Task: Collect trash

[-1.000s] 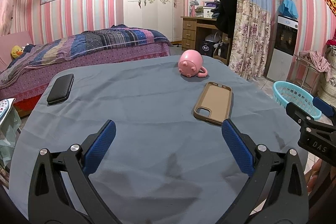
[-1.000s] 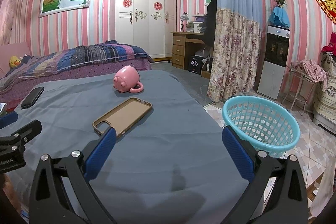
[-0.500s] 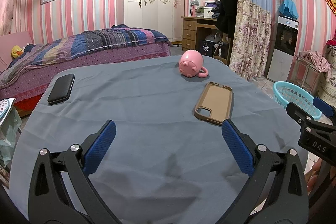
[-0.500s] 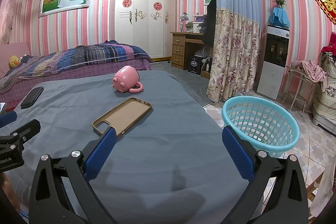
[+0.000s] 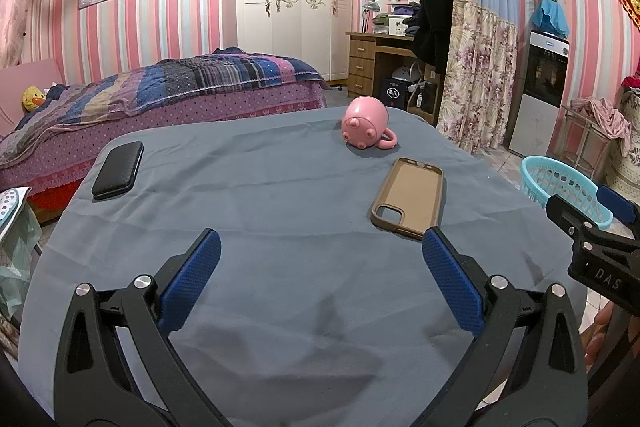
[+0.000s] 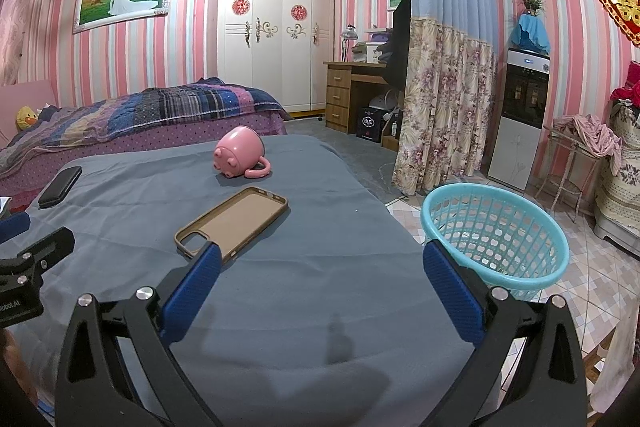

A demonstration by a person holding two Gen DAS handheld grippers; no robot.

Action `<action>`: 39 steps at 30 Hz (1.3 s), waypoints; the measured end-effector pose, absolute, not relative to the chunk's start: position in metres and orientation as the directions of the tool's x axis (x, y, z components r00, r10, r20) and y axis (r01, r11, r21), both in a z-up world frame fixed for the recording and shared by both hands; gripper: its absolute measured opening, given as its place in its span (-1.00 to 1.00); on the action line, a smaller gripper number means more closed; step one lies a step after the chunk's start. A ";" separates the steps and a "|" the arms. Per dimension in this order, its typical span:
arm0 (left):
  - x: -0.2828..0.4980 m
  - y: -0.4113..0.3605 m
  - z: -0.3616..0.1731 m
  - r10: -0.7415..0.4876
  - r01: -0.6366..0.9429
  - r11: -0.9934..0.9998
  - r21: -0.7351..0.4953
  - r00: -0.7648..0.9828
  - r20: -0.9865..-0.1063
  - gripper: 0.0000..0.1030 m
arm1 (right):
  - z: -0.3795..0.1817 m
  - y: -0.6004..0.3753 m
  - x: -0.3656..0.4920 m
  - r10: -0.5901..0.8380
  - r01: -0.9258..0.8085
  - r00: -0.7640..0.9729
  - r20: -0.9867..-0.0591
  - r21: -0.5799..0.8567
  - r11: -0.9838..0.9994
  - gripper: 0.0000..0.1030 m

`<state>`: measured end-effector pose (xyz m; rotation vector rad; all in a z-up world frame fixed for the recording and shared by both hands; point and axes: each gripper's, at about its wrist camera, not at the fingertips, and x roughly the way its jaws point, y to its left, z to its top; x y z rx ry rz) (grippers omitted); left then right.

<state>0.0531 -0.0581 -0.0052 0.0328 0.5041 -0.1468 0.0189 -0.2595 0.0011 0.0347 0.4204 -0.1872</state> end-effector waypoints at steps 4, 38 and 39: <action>0.052 -0.058 -0.005 -0.131 0.147 0.989 -0.004 0.866 -0.483 0.89 | 0.002 -0.260 0.018 -0.175 0.188 0.897 -0.406 -0.006 0.982 0.91; 0.049 -0.059 -0.005 -0.131 0.149 0.989 0.000 0.867 -0.482 0.89 | 0.002 -0.260 0.018 -0.174 0.189 0.897 -0.407 -0.004 0.982 0.91; 0.050 -0.059 -0.005 -0.131 0.150 0.989 0.001 0.867 -0.482 0.89 | 0.002 -0.260 0.018 -0.175 0.189 0.897 -0.406 -0.006 0.982 0.91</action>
